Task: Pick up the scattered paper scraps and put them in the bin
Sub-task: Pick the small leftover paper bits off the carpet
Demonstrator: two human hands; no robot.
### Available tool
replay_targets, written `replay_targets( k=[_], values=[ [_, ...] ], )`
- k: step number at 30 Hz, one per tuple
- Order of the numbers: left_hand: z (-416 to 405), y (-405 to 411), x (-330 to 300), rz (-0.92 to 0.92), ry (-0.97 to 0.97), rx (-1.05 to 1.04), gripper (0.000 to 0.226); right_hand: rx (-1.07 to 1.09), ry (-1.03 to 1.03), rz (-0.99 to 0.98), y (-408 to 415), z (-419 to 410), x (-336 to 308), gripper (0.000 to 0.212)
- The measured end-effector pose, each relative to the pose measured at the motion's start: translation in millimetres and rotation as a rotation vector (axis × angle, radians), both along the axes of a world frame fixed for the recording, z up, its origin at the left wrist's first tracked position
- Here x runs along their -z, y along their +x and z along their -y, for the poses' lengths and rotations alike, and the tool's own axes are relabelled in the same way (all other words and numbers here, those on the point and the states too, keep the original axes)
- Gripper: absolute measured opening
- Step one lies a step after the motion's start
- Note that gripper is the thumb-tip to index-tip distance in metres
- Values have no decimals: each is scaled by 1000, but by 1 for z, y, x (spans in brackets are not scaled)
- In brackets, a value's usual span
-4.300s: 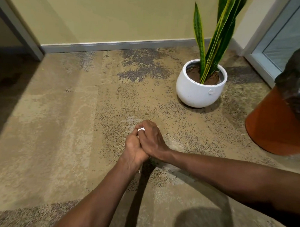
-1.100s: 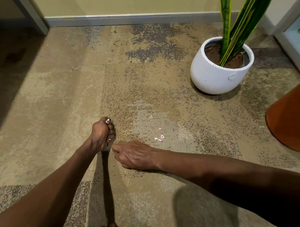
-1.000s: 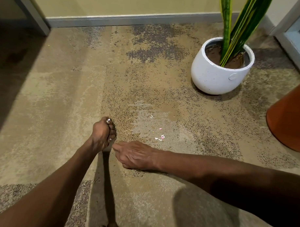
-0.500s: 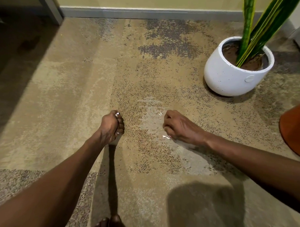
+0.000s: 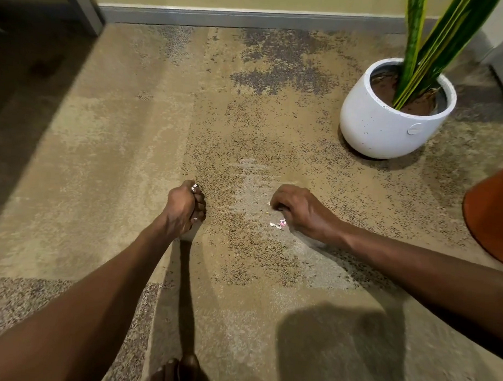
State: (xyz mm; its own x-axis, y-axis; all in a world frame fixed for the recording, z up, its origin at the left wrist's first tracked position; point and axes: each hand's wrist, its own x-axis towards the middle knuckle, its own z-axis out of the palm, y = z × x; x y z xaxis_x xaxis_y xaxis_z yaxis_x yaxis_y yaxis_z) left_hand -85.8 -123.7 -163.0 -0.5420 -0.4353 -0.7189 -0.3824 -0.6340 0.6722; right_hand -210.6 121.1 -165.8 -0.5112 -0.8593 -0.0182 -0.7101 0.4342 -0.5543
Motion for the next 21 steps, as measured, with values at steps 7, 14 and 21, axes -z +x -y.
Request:
replay_targets(
  k=[7, 14, 21],
  values=[
    [-1, -1, 0, 3, -16, -1, 44, -8, 161, 183, 6, 9, -18, 46],
    [-1, 2, 0, 1, -30, 10, 44, -194, 138, -88, 17, -14, -10, 40],
    [0, 0, 2, -2, -16, 16, 44, -395, 206, -288, 11, -15, 1, 39]
  ],
)
